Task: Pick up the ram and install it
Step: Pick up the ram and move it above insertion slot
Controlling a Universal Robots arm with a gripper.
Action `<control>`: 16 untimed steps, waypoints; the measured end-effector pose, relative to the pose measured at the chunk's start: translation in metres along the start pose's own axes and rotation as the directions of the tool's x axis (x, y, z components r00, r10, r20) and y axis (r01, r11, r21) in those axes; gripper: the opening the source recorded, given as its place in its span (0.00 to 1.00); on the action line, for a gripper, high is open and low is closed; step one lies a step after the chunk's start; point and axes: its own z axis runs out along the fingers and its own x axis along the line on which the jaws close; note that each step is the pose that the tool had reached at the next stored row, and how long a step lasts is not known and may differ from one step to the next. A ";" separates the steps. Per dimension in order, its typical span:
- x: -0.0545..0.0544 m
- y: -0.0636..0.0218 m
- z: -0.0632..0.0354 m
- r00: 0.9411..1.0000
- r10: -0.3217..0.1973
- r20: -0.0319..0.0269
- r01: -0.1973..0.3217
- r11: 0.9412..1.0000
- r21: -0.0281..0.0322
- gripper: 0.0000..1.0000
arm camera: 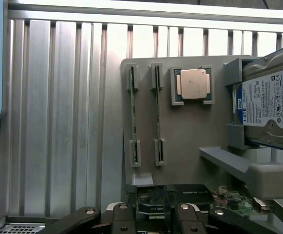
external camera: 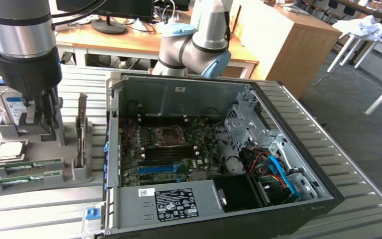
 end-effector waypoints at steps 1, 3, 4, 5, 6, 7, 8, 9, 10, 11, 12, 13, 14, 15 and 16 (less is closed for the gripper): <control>0.000 0.0000 0.0005 1.000 0.000 0.000 0.000 1.000 0.000 0.36; 0.000 0.0000 0.0013 1.000 0.000 0.000 0.000 1.000 0.000 0.36; 0.000 0.0000 0.0017 1.000 0.000 0.000 0.000 1.000 0.000 0.36; 0.001 0.0000 0.0022 1.000 0.000 0.000 0.000 1.000 0.000 0.36; 0.001 0.0000 0.0026 1.000 0.000 0.000 0.000 1.000 0.000 0.36; 0.001 0.0000 0.0030 1.000 0.000 0.000 0.000 1.000 0.000 0.36; 0.001 0.0000 0.0036 1.000 0.000 0.000 0.000 1.000 0.000 0.36; 0.001 0.0000 0.0042 1.000 0.000 0.000 0.000 1.000 0.000 0.36; 0.001 0.0000 0.0047 1.000 0.000 0.000 0.000 1.000 0.000 0.36; 0.002 0.0001 0.0053 1.000 0.000 0.000 0.000 1.000 0.000 0.36; 0.002 0.0001 0.0058 1.000 0.000 0.000 0.000 1.000 0.000 0.36; 0.002 0.0002 0.0064 1.000 0.000 0.000 0.000 1.000 0.000 0.36; 0.002 0.0003 0.0070 1.000 0.000 0.000 0.000 1.000 0.000 0.36; 0.003 0.0004 0.0075 1.000 0.000 0.000 0.000 1.000 0.000 0.36; 0.003 0.0005 0.0080 1.000 0.000 0.000 0.000 1.000 0.000 0.36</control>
